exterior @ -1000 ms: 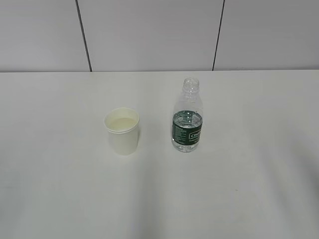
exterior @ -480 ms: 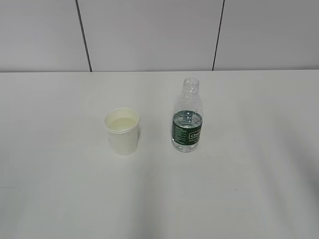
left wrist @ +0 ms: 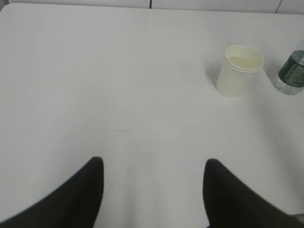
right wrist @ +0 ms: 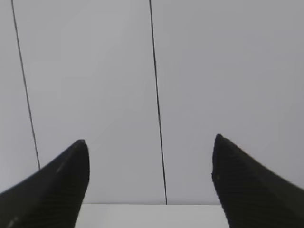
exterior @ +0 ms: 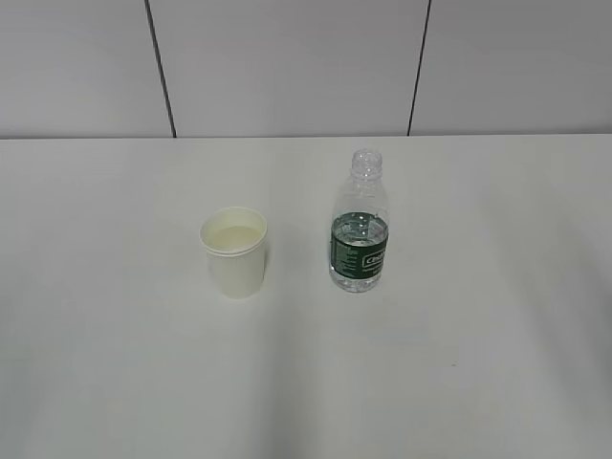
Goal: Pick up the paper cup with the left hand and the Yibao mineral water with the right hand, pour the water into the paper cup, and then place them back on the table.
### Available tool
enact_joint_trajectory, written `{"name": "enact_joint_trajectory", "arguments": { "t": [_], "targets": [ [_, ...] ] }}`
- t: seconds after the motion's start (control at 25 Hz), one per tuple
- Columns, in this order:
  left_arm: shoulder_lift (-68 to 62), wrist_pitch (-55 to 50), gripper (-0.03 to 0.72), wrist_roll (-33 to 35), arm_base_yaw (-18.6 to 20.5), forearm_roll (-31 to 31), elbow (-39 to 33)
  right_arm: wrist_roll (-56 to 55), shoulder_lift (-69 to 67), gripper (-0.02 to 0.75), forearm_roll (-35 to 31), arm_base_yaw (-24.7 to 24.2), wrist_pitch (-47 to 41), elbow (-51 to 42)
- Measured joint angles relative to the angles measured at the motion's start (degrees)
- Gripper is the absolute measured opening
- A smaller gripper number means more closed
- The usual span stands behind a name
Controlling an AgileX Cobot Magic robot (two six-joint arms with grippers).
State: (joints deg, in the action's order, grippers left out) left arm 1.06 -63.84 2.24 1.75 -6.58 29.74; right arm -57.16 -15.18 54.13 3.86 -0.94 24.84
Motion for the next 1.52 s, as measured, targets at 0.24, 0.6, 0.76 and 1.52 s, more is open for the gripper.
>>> {"name": "enact_joint_trajectory", "arguments": {
  "t": [0.24,0.6,0.76,1.52],
  "targets": [
    [0.0,0.0,0.455,0.0,0.0,0.0,0.0,16.96,0.0,0.592,-16.82,0.0,-6.73,0.0],
    [0.0,0.0,0.439,0.0,0.0,0.0,0.0,43.99,0.58,0.592,-39.48,0.0,-19.39,1.48],
    [0.0,0.0,0.436,0.0,0.0,0.0,0.0,53.65,1.14,0.592,-46.57,0.0,-27.56,3.89],
    [0.0,0.0,0.388,0.0,0.0,0.0,0.0,61.85,14.3,0.592,-53.62,0.0,-58.04,6.61]
  ]
}}
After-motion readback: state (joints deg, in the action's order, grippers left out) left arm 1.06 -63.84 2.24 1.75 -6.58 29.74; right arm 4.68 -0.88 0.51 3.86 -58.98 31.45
